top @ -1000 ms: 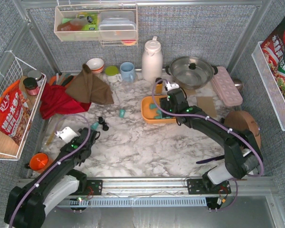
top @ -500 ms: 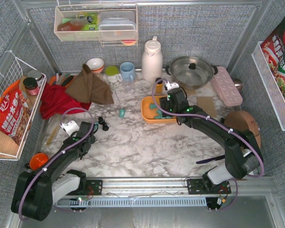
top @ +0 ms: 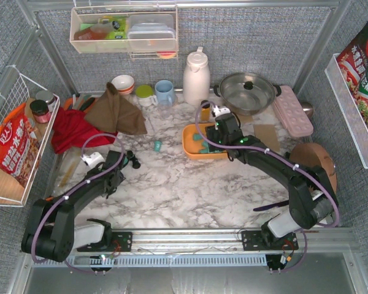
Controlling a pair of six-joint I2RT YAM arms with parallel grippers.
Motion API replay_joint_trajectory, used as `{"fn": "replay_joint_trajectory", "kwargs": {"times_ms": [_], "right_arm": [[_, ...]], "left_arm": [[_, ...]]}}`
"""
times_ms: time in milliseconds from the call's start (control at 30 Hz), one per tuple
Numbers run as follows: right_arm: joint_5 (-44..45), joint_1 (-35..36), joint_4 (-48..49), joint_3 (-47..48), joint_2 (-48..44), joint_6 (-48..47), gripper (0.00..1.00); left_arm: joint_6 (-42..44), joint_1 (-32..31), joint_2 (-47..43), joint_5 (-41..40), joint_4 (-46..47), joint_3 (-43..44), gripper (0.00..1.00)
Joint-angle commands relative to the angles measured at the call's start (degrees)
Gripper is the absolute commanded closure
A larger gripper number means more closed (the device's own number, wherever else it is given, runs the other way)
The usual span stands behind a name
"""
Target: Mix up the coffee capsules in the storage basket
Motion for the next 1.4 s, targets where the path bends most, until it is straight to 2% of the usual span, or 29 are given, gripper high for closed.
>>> {"fn": "replay_joint_trajectory", "kwargs": {"times_ms": [0,533,600,733,833,933,1200,1367], "right_arm": [[0.06,0.06,-0.12,0.78,0.43,-0.25,0.31],[0.15,0.01,-0.31,1.12,1.15,-0.34,0.31],[0.15,0.03,-0.38,1.18,1.29,-0.34,0.31],[0.15,0.03,-0.51,1.30,1.45,-0.42,0.31],[0.15,0.07,-0.48,1.30,1.63,-0.51,0.31],[0.06,0.01,-0.52,1.55,1.99,-0.44,0.31],[-0.03,0.01,-0.91,1.67,2.12,-0.75,0.31],[0.21,0.00,-1.25,1.75,2.03,-1.20,0.31]], "left_arm": [[-1.72,0.12,1.52,-0.59,-1.49,1.11,0.28],[1.69,0.12,0.56,2.45,-3.89,4.02,0.43],[2.54,0.12,0.36,3.28,-3.82,4.37,0.38],[5.12,0.12,1.19,4.30,-5.97,5.76,0.12],[8.50,0.12,1.42,4.18,-7.88,6.71,0.08],[11.73,0.14,0.69,5.74,-7.53,6.94,0.10],[18.23,-0.18,1.87,15.73,-2.11,5.41,0.23],[17.59,-1.15,5.34,14.45,-3.24,5.86,0.28]]}}
